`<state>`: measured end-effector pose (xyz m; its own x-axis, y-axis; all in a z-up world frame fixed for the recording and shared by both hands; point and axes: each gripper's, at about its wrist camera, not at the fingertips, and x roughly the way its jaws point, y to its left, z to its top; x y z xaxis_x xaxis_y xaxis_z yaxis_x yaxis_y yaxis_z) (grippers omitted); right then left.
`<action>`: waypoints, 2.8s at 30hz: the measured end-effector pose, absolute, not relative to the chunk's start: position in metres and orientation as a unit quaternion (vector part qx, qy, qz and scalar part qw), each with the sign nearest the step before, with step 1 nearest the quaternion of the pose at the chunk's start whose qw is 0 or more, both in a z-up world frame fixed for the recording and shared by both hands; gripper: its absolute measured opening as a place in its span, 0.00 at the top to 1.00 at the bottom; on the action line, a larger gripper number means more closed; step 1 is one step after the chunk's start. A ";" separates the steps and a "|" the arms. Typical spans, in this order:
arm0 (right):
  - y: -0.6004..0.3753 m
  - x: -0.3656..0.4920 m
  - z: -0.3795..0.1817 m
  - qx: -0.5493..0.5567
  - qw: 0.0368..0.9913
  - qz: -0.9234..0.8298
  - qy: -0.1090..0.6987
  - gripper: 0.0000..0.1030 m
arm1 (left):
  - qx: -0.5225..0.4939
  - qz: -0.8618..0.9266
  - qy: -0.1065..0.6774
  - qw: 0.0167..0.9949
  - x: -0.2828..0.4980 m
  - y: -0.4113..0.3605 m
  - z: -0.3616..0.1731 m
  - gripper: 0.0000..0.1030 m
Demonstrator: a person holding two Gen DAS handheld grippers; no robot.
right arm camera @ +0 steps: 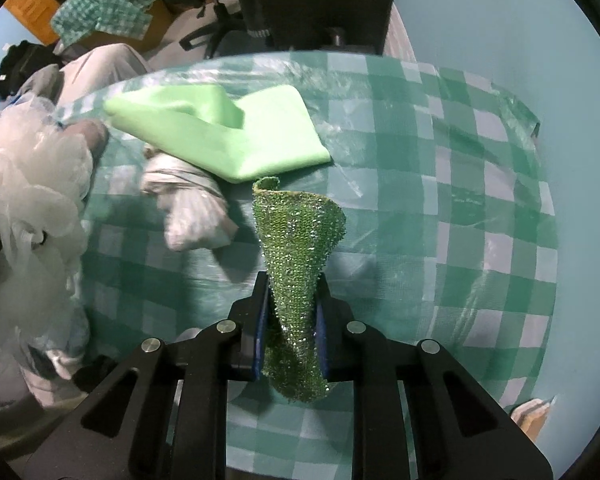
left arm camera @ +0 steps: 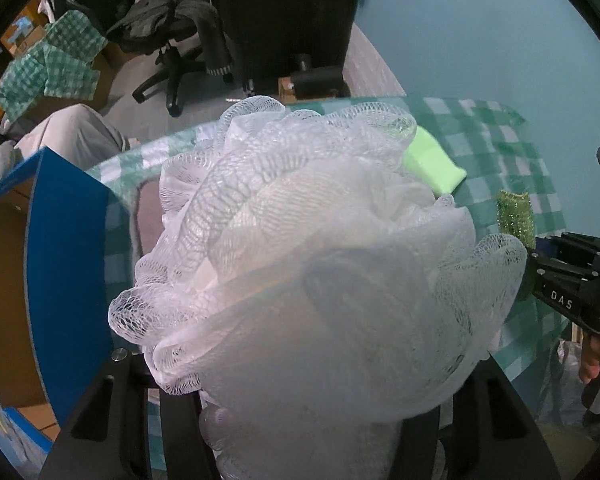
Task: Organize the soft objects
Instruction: 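Carry the bath puff and green scrubber with both tools over the cardboard box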
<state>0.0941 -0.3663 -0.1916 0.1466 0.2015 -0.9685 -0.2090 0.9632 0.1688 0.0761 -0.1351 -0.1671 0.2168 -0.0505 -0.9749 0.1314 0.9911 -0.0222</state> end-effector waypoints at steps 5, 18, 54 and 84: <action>-0.366 0.081 -0.173 -0.007 0.763 0.156 0.627 0.82 | 0.041 -0.064 0.609 0.789 0.069 -0.133 -0.147 0.45; -0.316 0.081 -0.129 -0.020 0.774 0.206 0.599 0.82 | 0.046 -0.062 0.593 0.802 0.060 -0.118 -0.115 0.45; -0.186 0.106 -0.048 -0.082 0.768 0.310 0.554 0.82 | 0.008 -0.001 0.565 0.825 0.027 -0.014 -0.067 0.45; -0.005 0.117 -0.047 -0.137 0.713 0.435 0.532 0.82 | -0.057 0.123 0.563 0.816 0.005 0.128 -0.080 0.45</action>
<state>0.1171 -0.0046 -0.0470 0.0557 0.4749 -0.8783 -0.7665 0.5841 0.2672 0.0051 0.1284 -0.0804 0.3368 0.1364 -0.9316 -0.2636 0.9635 0.0457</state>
